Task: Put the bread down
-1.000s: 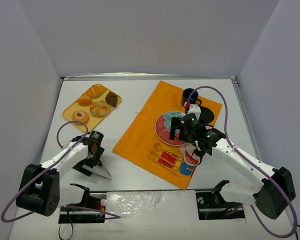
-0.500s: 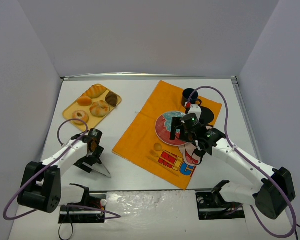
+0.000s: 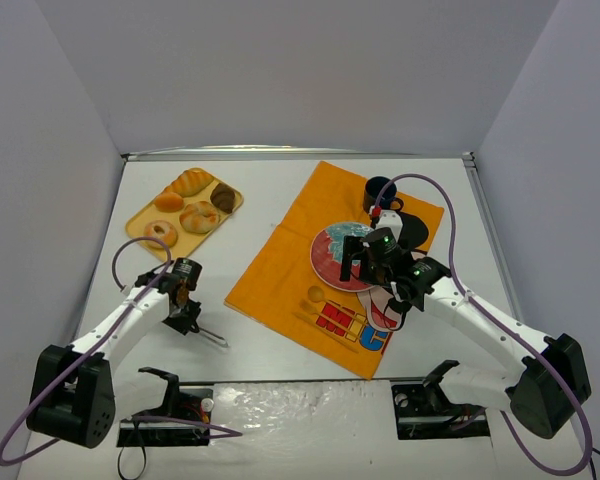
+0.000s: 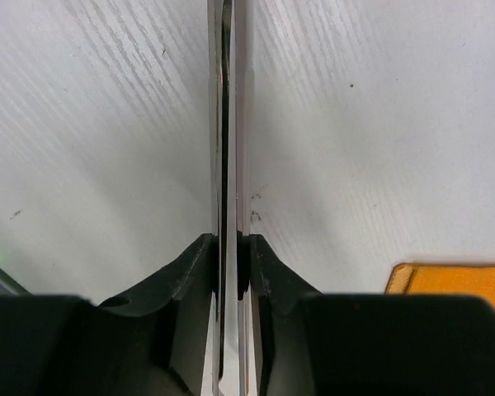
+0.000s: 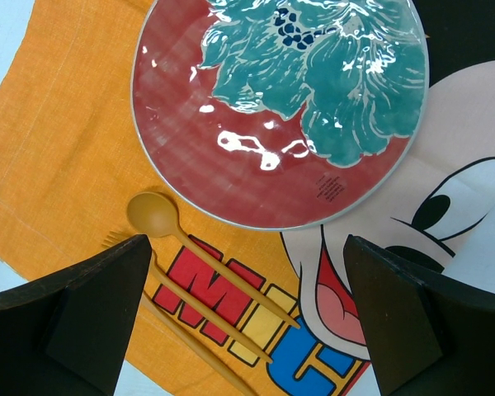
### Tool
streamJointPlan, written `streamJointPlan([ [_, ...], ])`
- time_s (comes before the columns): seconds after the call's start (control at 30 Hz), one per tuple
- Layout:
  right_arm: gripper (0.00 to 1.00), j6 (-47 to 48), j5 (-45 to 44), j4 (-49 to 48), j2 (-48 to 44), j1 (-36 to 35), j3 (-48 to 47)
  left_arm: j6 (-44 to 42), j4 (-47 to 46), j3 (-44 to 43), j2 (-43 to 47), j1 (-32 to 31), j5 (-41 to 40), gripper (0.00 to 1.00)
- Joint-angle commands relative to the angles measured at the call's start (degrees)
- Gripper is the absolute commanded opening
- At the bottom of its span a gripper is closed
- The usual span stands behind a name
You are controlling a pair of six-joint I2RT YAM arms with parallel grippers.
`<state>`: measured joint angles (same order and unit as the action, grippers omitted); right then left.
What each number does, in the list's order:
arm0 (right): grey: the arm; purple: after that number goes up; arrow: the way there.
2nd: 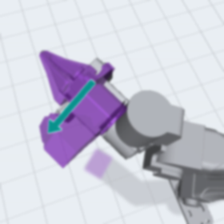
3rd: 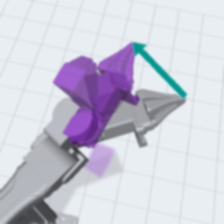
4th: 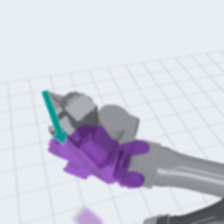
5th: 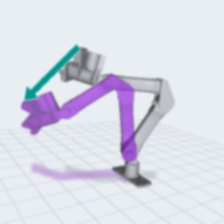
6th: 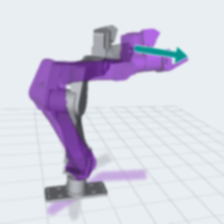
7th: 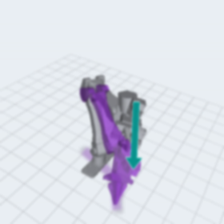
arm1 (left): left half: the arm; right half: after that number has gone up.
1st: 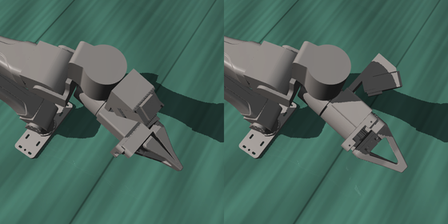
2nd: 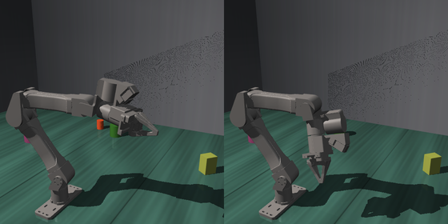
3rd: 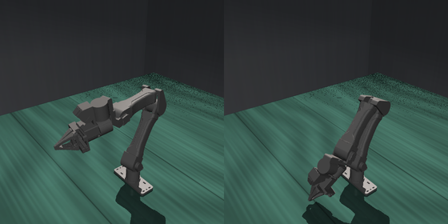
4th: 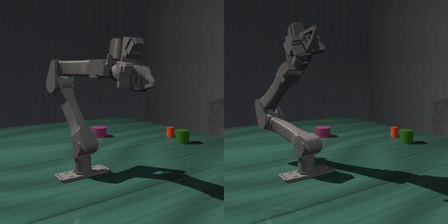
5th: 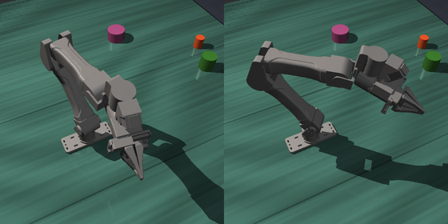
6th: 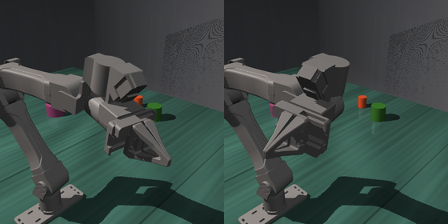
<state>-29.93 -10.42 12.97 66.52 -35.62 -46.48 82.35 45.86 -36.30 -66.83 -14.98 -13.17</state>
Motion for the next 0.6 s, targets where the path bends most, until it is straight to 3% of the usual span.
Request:
streamJointPlan([
  [0.0,1.0,-0.4,0.1,-2.5,-1.6,0.3,-0.4,-2.0,5.4,-5.4,2.3,-0.8,-2.1,0.04],
  [0.37,1.0,-0.9,0.0,-2.0,-2.3,0.3,-0.8,-6.1,16.3,-14.3,7.1,-1.6,-8.6,0.01],
  [0.57,1.0,-0.8,-0.2,-1.4,-2.5,0.3,-1.1,-10.6,20.7,-20.4,7.9,-1.6,-12.0,0.13],
])
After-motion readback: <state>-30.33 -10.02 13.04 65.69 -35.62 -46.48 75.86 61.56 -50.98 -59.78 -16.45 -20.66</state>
